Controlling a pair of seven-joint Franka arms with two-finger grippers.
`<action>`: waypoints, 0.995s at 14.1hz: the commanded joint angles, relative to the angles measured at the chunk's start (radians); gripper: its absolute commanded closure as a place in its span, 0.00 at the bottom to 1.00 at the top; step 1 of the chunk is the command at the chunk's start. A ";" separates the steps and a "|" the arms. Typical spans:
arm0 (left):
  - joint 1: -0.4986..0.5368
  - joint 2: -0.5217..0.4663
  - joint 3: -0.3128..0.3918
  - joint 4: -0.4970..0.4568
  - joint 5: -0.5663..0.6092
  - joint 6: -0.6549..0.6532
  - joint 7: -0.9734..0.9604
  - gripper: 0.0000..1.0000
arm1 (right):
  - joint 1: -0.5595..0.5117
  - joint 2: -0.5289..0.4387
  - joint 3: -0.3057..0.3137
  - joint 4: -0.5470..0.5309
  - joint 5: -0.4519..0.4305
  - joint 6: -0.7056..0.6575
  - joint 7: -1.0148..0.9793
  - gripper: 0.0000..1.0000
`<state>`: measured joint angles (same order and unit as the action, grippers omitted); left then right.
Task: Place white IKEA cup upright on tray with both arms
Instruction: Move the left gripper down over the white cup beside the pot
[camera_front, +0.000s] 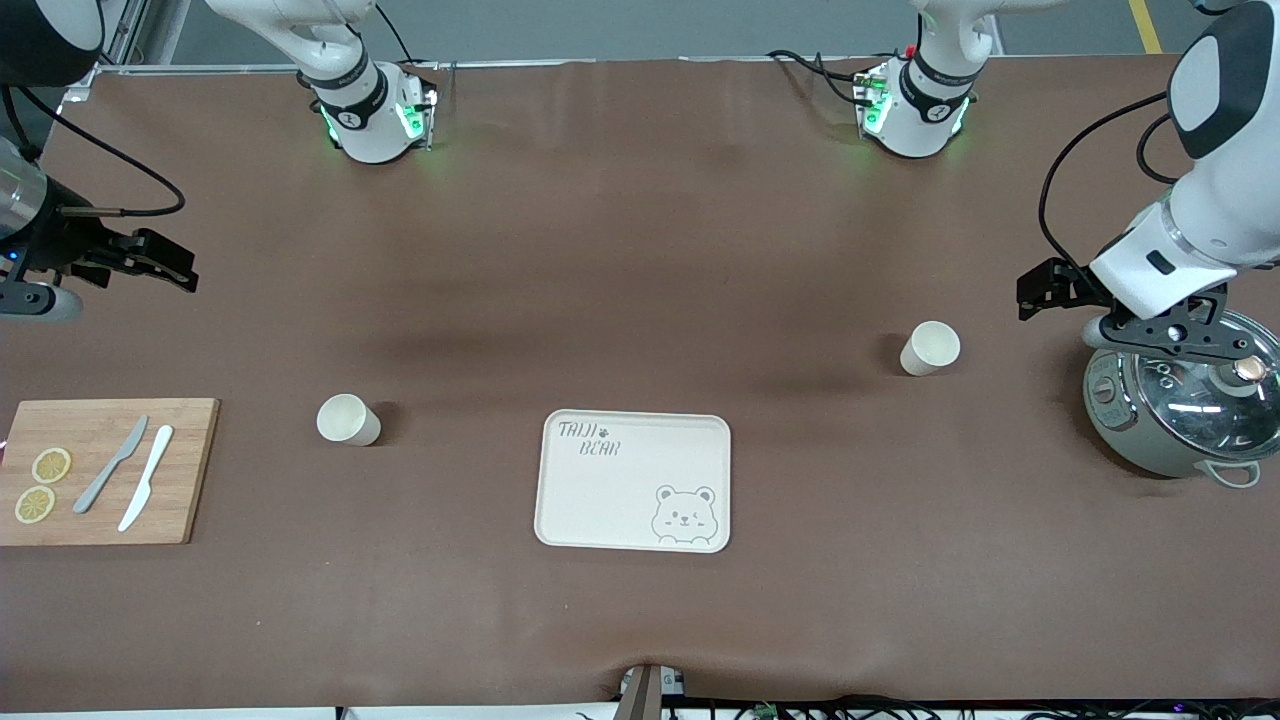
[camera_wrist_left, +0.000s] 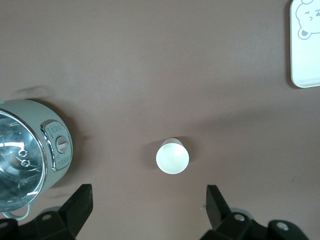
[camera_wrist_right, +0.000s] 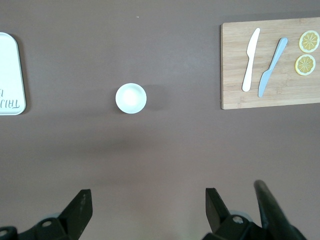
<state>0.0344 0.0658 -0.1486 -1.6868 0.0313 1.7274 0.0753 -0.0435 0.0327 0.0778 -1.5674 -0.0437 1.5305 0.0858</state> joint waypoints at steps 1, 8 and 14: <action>0.005 -0.004 0.000 -0.037 0.030 0.020 -0.002 0.00 | -0.004 0.007 0.002 0.015 -0.013 -0.004 -0.009 0.00; 0.015 -0.069 0.000 -0.345 0.030 0.320 0.000 0.00 | -0.004 0.009 0.002 0.015 -0.013 -0.004 -0.009 0.00; 0.050 -0.096 0.000 -0.556 0.030 0.562 0.003 0.00 | -0.004 0.009 0.002 0.015 -0.013 -0.004 -0.009 0.00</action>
<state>0.0669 0.0142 -0.1464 -2.1542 0.0330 2.2121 0.0768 -0.0437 0.0336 0.0769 -1.5674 -0.0437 1.5306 0.0858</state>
